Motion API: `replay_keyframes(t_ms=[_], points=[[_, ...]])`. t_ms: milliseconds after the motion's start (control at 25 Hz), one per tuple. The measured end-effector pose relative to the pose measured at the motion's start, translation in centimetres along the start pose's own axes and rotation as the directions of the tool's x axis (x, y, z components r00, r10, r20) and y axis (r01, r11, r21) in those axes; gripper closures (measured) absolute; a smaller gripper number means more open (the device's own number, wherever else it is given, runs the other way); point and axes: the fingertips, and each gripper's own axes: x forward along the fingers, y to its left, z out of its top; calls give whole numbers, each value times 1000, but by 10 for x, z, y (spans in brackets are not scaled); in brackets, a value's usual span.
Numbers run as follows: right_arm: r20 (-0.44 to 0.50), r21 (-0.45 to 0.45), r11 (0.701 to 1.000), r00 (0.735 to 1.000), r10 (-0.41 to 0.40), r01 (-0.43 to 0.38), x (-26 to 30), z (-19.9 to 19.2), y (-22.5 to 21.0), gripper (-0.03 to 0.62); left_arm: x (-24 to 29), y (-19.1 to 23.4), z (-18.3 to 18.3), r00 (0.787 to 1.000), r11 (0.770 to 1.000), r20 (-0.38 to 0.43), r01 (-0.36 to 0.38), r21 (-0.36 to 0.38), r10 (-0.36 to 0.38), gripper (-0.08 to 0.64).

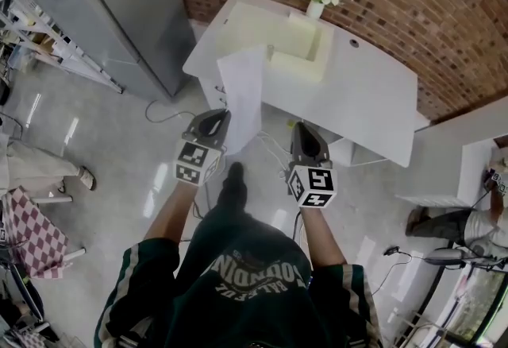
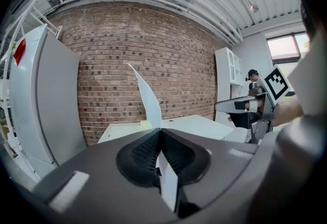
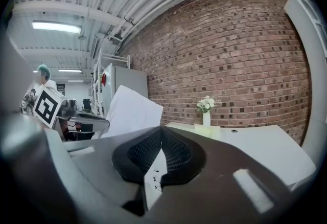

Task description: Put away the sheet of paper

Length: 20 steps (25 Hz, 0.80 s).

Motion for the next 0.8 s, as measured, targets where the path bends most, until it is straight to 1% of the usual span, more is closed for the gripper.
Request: replay_keyframes(t_ms=[280,480,800], points=[[2,-7,1000,1000,-21,21,60,27,-12,591,50,44,18,1000,1000,0,30,0,-30,548],[-4,-2,999,999,-47,47,101,37,-22,591,85,76,29,999,999,-2,54,2,-54,548],[7,4,998,998,-65,65,167,50,-27,591,130,122,36,995,995,-8,96,17,-96,548]])
